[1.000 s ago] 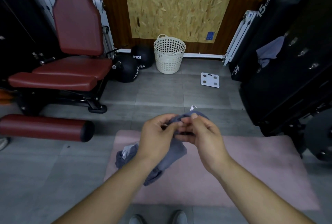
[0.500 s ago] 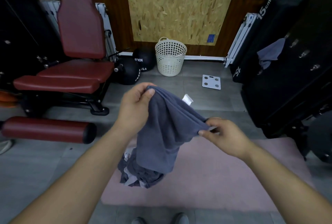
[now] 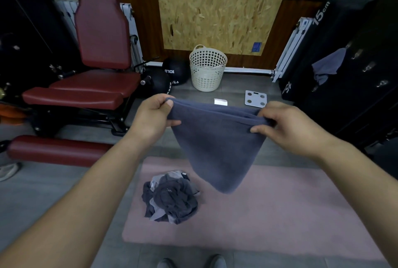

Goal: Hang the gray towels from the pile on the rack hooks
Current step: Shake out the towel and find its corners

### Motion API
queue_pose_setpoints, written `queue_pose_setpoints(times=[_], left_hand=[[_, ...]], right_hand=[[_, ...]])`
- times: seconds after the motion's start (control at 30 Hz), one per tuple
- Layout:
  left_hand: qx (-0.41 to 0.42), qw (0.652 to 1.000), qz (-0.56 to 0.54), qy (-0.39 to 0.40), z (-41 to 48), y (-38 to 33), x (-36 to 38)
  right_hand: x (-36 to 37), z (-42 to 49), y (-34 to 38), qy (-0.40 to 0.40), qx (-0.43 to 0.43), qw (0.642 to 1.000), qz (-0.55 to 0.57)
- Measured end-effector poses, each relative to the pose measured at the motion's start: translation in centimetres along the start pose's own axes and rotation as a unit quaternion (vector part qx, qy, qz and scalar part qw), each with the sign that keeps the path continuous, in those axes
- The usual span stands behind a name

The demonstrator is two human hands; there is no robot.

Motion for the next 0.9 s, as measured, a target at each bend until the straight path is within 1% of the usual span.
queue_pose_setpoints(times=[0.17,0.37,0.43,0.53,0.6,0.73,0.83,0.9], left_hand=[[0.025,0.999,0.031,0.021,0.0,0.1,0.5],[0.065,0.992,0.104,0.042,-0.4,-0.3,1.0],[0.069,0.990,0.116,0.046,-0.5,-0.3,1.2],[0.079,0.990,0.115,0.007,-0.3,0.0,1.3],[0.085,0.991,0.103,-0.015,0.0,0.2,1.1],[0.077,0.993,0.085,-0.025,0.0,-0.2,0.7],[0.069,0.994,0.075,-0.029,0.1,-0.4,0.2],[0.067,0.995,0.074,-0.028,0.1,-0.4,0.1]], right_hand=[[-0.8,0.0,-0.5,0.109,0.015,0.993,-0.031],[-0.8,-0.4,-1.1,0.139,0.054,0.989,-0.017],[0.0,-0.8,-1.0,0.162,0.063,0.985,-0.013],[1.8,-1.4,-0.3,0.191,0.047,0.980,0.005],[2.5,-1.8,-0.1,0.174,0.040,0.984,0.025],[2.5,-2.2,-0.1,0.059,0.050,0.994,0.083],[2.2,-2.3,0.4,-0.005,0.028,0.997,0.075],[1.9,-2.3,0.6,-0.008,0.001,0.999,0.051]])
Point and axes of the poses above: each hand's wrist, its own z-axis towards the middle knuckle, its own x-axis out of the palm, y = z × x, the point moved 2 cm from there along z, towards the middle knuckle, and after that the axes turned 14 degrees about -x, right-handed, at the moved point
